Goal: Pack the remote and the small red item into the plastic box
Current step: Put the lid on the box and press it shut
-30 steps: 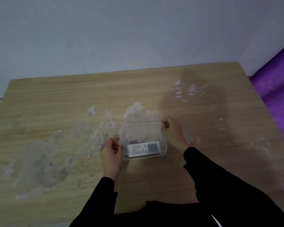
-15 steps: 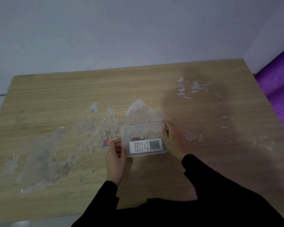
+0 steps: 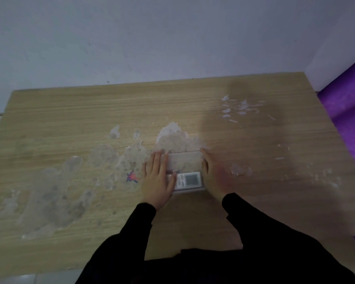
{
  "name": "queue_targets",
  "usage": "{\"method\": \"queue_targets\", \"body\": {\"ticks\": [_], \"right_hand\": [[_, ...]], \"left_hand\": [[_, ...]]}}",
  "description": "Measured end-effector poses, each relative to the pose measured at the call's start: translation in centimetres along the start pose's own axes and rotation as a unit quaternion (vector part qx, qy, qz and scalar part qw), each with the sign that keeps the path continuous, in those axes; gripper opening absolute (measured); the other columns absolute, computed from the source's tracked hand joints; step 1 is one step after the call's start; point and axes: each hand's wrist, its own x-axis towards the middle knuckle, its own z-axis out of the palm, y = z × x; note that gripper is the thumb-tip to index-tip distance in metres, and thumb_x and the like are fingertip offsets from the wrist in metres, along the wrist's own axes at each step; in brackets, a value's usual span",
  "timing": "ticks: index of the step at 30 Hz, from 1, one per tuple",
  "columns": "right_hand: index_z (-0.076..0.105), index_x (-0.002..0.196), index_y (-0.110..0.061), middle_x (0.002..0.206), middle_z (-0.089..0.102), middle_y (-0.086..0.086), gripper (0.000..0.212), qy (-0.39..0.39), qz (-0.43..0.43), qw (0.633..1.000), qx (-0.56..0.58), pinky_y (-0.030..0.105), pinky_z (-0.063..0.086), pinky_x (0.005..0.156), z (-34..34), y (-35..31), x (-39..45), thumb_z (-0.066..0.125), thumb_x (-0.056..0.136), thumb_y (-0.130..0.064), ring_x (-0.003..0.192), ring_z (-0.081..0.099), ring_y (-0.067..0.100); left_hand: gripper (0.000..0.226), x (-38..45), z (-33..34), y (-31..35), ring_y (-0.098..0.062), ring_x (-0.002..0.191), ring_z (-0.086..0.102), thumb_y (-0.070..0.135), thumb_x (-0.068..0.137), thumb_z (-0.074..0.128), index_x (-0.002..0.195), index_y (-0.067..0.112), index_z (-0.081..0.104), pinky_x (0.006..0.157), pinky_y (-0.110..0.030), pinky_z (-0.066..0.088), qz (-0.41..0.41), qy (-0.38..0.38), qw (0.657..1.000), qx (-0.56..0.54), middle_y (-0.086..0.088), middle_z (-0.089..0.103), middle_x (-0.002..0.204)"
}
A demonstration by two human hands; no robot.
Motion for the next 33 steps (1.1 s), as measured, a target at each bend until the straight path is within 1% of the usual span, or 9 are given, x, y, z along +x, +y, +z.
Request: {"method": "queue_targets", "body": {"ticks": [5, 8, 14, 17, 22, 24, 27, 30, 33], "right_hand": [[0.034, 0.141, -0.015, 0.147, 0.041, 0.012, 0.045, -0.039, -0.012, 0.998, -0.042, 0.032, 0.033, 0.109, 0.5, -0.9, 0.4, 0.032, 0.096, -0.009, 0.13, 0.043, 0.028], [0.029, 0.141, -0.008, 0.147, 0.037, 0.017, 0.047, -0.039, -0.03, 0.991, -0.122, 0.037, 0.03, 0.112, 0.6, -1.2, 0.8, 0.033, 0.094, -0.011, 0.134, 0.036, 0.029], [0.026, 0.142, -0.006, 0.154, 0.029, 0.013, 0.062, -0.102, -0.195, 0.948, -0.23, 0.039, 0.003, 0.119, 1.9, -0.6, 1.3, 0.031, 0.093, -0.044, 0.146, 0.012, 0.023], [0.02, 0.145, -0.008, 0.156, 0.022, 0.011, 0.072, -0.116, -0.202, 0.937, -0.261, 0.043, 0.009, 0.121, 1.9, -0.7, 1.5, 0.027, 0.091, -0.056, 0.147, 0.006, 0.022], [0.017, 0.146, -0.013, 0.157, 0.02, 0.008, 0.072, -0.098, -0.19, 0.938, -0.272, 0.045, 0.014, 0.12, 2.1, -0.8, 1.2, 0.029, 0.091, -0.058, 0.147, 0.007, 0.021], [0.014, 0.146, -0.014, 0.158, 0.017, 0.008, 0.072, -0.099, -0.185, 0.938, -0.275, 0.045, 0.013, 0.12, 2.3, -0.8, 1.2, 0.029, 0.091, -0.057, 0.147, 0.003, 0.021], [0.012, 0.147, -0.015, 0.159, 0.014, 0.008, 0.072, -0.093, -0.18, 0.94, -0.273, 0.045, 0.01, 0.12, 2.7, -0.8, 1.2, 0.029, 0.09, -0.057, 0.147, 0.001, 0.022], [0.016, 0.146, -0.018, 0.158, 0.018, 0.006, 0.072, -0.089, -0.176, 0.95, -0.242, 0.042, 0.012, 0.12, 2.8, -0.5, 1.2, 0.034, 0.088, -0.056, 0.147, 0.005, 0.019], [0.017, 0.146, -0.018, 0.158, 0.018, 0.005, 0.072, -0.092, -0.18, 0.951, -0.234, 0.041, 0.011, 0.119, 2.7, -0.3, 1.4, 0.035, 0.088, -0.056, 0.147, 0.005, 0.018]], "left_hand": [[0.064, -0.3, -0.2, -0.8, -0.021, 0.145, 0.013, 0.049, 0.088, 0.031, 0.144, 0.018, 0.025, 0.116, -0.036, 0.012, -0.002, 0.012, 1.0, -0.011, -0.005, 0.027, 0.155], [0.065, -0.2, -0.2, -0.4, -0.025, 0.144, 0.017, 0.05, 0.087, 0.031, 0.143, 0.016, 0.026, 0.116, -0.04, 0.016, -0.01, 0.007, 1.0, 0.007, -0.008, 0.03, 0.154], [0.074, 0.5, -0.1, -0.4, -0.037, 0.14, 0.026, 0.054, 0.087, 0.029, 0.14, 0.004, 0.027, 0.118, -0.048, 0.018, 0.024, -0.039, 0.996, 0.083, -0.021, 0.036, 0.148], [0.073, 0.9, -0.1, -0.8, -0.034, 0.14, 0.025, 0.056, 0.087, 0.031, 0.139, 0.005, 0.028, 0.118, -0.047, 0.021, 0.037, -0.036, 0.997, 0.052, -0.019, 0.036, 0.147], [0.067, 1.2, -0.2, -1.0, -0.023, 0.144, 0.018, 0.05, 0.087, 0.039, 0.141, 0.012, 0.03, 0.119, -0.036, 0.013, 0.037, -0.007, 0.998, -0.053, -0.01, 0.033, 0.151], [0.063, 1.3, -0.2, -0.9, -0.021, 0.144, 0.017, 0.044, 0.087, 0.038, 0.142, 0.015, 0.031, 0.119, -0.041, 0.016, 0.022, 0.004, 0.996, -0.09, -0.009, 0.032, 0.152], [0.063, 1.3, 0.2, -0.8, -0.023, 0.146, 0.012, 0.044, 0.089, 0.037, 0.145, 0.018, 0.022, 0.119, -0.045, 0.016, 0.025, -0.001, 0.999, -0.04, -0.01, 0.026, 0.155], [0.067, 1.3, 0.4, -0.5, -0.026, 0.147, 0.005, 0.048, 0.091, 0.035, 0.147, 0.021, 0.01, 0.119, -0.043, 0.007, 0.015, -0.017, 1.0, 0.007, -0.011, 0.015, 0.158], [0.068, 1.3, 0.4, -0.5, -0.027, 0.146, 0.007, 0.048, 0.092, 0.037, 0.148, 0.022, 0.009, 0.119, -0.044, 0.008, 0.018, -0.021, 1.0, 0.014, -0.012, 0.016, 0.158]]}}
